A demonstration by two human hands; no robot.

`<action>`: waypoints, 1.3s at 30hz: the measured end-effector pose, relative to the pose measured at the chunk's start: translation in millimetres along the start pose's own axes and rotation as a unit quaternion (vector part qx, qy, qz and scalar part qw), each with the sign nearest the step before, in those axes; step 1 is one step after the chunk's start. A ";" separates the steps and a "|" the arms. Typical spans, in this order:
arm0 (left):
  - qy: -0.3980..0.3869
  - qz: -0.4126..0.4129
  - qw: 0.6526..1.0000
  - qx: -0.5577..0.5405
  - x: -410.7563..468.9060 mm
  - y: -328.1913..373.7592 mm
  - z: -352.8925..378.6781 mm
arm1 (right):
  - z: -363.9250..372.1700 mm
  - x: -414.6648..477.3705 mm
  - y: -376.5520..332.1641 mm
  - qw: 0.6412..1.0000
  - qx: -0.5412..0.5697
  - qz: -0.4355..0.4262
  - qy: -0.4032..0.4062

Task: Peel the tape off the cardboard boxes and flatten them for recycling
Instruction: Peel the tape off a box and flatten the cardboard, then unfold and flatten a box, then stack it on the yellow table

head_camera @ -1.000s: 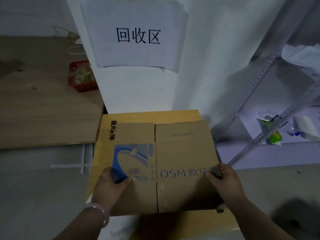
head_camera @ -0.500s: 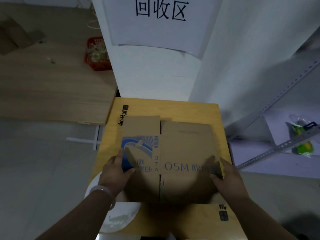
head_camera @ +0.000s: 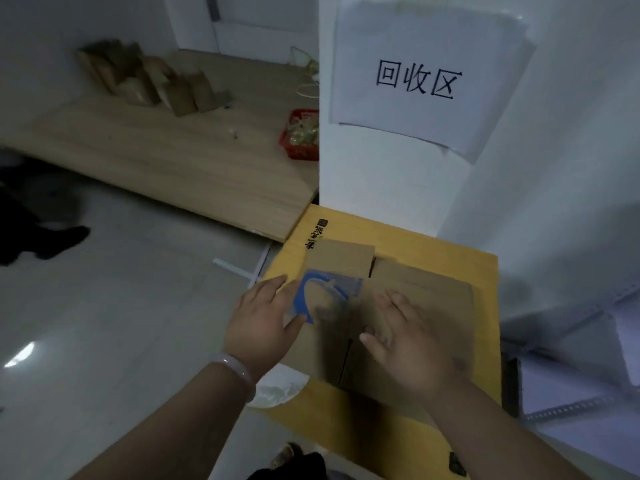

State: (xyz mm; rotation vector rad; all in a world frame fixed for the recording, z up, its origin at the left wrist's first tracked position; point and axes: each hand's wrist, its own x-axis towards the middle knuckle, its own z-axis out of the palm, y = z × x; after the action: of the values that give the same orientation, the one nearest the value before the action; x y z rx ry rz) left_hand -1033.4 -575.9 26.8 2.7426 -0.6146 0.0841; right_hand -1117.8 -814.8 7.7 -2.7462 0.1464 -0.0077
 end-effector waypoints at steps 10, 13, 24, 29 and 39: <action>0.168 -0.016 0.984 0.051 -36.1 -85.8 -117.4 | -11.3 35.7 -167.7 0.979 -0.038 -0.193 0.058; 0.166 -0.015 0.982 0.085 -51.2 -137.3 -150.0 | -1.7 50.9 -231.4 0.974 -0.042 -0.213 0.065; 0.179 -0.085 0.963 0.182 -83.1 -341.4 -267.3 | 48.3 122.4 -463.8 0.949 -0.046 -0.295 0.099; 0.201 -0.104 0.958 0.176 -62.2 -395.7 -285.3 | 54.7 173.3 -515.6 0.949 -0.035 -0.297 0.105; 0.245 -0.129 0.949 0.149 65.5 -491.8 -307.0 | 80.1 339.2 -575.3 0.952 -0.002 -0.289 0.099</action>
State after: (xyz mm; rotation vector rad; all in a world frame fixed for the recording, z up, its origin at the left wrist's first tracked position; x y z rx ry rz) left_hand -761.1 -82.0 176.1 2.8864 -0.1095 0.8264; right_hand -720.2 -290.7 148.0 -2.6820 -0.6060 -0.4396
